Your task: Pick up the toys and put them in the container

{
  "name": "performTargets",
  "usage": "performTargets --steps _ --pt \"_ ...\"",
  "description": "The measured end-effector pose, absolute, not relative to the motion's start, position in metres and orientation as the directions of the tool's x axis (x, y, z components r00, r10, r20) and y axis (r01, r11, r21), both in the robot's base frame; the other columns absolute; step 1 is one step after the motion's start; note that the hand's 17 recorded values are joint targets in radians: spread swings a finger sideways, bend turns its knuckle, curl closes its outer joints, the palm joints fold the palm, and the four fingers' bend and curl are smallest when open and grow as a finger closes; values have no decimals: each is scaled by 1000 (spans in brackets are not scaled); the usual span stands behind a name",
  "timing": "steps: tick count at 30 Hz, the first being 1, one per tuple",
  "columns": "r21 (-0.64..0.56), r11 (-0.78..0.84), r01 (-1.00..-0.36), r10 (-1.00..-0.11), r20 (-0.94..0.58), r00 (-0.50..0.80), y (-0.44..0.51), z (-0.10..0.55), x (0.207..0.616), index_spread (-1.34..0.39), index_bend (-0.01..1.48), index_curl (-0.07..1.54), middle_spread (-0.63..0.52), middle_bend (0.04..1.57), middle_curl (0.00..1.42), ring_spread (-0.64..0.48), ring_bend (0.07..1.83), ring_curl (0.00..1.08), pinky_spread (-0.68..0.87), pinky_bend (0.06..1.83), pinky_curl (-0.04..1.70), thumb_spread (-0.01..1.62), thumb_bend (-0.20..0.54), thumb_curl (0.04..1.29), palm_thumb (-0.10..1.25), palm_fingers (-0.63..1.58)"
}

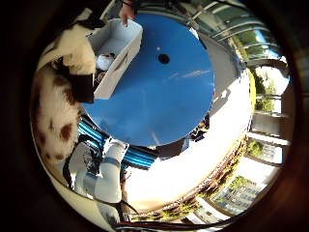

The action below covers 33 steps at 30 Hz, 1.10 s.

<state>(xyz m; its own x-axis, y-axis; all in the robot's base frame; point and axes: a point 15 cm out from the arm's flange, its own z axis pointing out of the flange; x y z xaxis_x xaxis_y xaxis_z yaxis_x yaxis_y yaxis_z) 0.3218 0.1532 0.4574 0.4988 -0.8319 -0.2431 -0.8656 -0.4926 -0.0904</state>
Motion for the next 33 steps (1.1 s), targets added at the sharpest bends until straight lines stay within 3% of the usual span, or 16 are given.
performTargets --steps 5,12,15,18,21,22,23,24,25,27,33 --pt "-130 -475 -870 -834 -251 492 209 452 364 -846 694 1367 -210 1412 1085 -127 1649 844 112 1759 787 1116 -9 886 976 609" --pt "-75 -439 -895 -856 -265 443 257 398 426 -836 687 1429 -202 1419 1073 -124 1653 836 110 1743 811 1113 -18 910 952 611" --pt "-68 -421 -904 -866 -266 423 275 372 452 -830 679 1449 -204 1417 1069 -122 1656 833 107 1725 824 1110 -56 894 849 584" --pt "-81 -409 -909 -871 -264 415 289 346 474 -823 703 1443 -196 1368 1047 -97 1637 807 126 1659 814 1121 -45 857 782 589" --pt "-54 -415 -908 -872 -261 414 296 322 479 -793 660 1356 -155 1215 953 4 1458 730 181 1521 777 1133 -47 791 730 462" --pt "-45 -421 -906 -871 -257 418 297 317 478 -755 527 1304 -131 989 878 48 1346 706 218 1484 778 1132 -57 763 692 12" --pt "-36 -429 -902 -869 -254 424 299 311 477 -741 509 1281 -120 947 860 62 1326 721 228 1478 801 1136 -50 750 690 -42" --pt "-22 -438 -899 -867 -254 429 302 303 476 -713 471 1221 -85 779 771 102 1169 649 262 1380 743 1139 -44 726 679 -249" --pt "-10 -444 -896 -866 -251 432 303 296 476 -684 402 1154 -57 660 702 133 1048 578 282 1288 685 1140 -44 702 664 -306" --pt "7 -456 -890 -862 -251 439 302 285 477 -637 262 1023 -17 496 598 180 834 463 319 1135 595 1144 -39 659 648 -326" --pt "-11 -493 -870 -839 -258 479 311 286 483 -558 125 798 34 274 468 235 575 343 367 844 453 1143 -31 587 640 -205"
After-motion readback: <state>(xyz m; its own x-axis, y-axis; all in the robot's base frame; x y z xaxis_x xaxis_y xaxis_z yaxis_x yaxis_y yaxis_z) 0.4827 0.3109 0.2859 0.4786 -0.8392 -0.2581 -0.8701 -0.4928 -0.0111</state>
